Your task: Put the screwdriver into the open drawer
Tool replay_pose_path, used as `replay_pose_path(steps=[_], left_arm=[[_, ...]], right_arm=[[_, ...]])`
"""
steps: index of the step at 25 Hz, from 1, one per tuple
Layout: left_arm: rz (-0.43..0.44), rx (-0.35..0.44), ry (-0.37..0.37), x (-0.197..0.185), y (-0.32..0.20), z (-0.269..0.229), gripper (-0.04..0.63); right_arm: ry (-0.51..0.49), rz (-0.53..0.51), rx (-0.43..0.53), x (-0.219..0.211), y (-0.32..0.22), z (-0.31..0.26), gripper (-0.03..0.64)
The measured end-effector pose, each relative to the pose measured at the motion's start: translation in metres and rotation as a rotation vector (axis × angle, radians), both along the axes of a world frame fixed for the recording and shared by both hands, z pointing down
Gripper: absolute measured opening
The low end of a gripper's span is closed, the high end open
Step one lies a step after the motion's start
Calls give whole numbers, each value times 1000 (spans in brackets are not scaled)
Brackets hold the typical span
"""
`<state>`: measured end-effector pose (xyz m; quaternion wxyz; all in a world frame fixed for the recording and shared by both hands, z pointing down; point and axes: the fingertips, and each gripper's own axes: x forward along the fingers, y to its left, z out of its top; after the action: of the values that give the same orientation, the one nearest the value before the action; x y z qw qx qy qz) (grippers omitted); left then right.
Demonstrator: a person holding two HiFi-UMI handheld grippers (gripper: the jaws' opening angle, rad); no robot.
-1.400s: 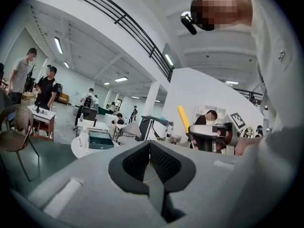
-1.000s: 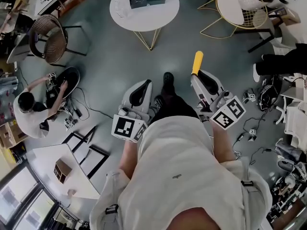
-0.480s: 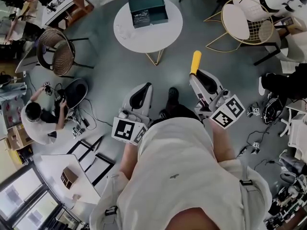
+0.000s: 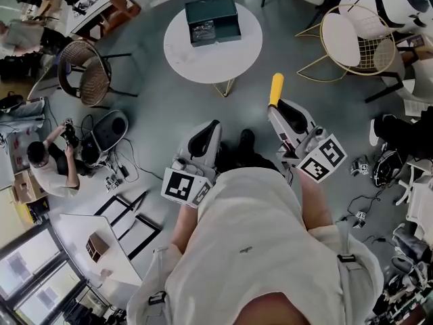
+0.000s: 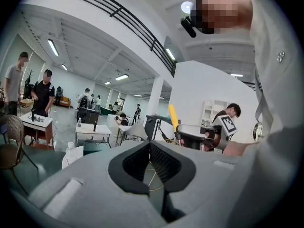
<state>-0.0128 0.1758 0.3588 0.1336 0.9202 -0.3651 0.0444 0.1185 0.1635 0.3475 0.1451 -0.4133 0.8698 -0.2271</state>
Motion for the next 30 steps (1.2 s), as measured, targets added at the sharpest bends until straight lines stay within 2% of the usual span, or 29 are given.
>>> replay_pose_path(steps=[4, 11, 22, 30], left_arm=[[13, -10, -18, 4, -5, 5, 11], [45, -15, -7, 1, -29, 6, 11], [147, 22, 26, -10, -108, -7, 11], [180, 44, 54, -41, -166, -14, 11]], right_arm=[[-5, -3, -14, 1, -6, 7, 86], [-2, 27, -28, -2, -21, 11, 84], [41, 108, -13, -23, -84, -9, 86], [67, 149, 5, -53, -135, -23, 84]])
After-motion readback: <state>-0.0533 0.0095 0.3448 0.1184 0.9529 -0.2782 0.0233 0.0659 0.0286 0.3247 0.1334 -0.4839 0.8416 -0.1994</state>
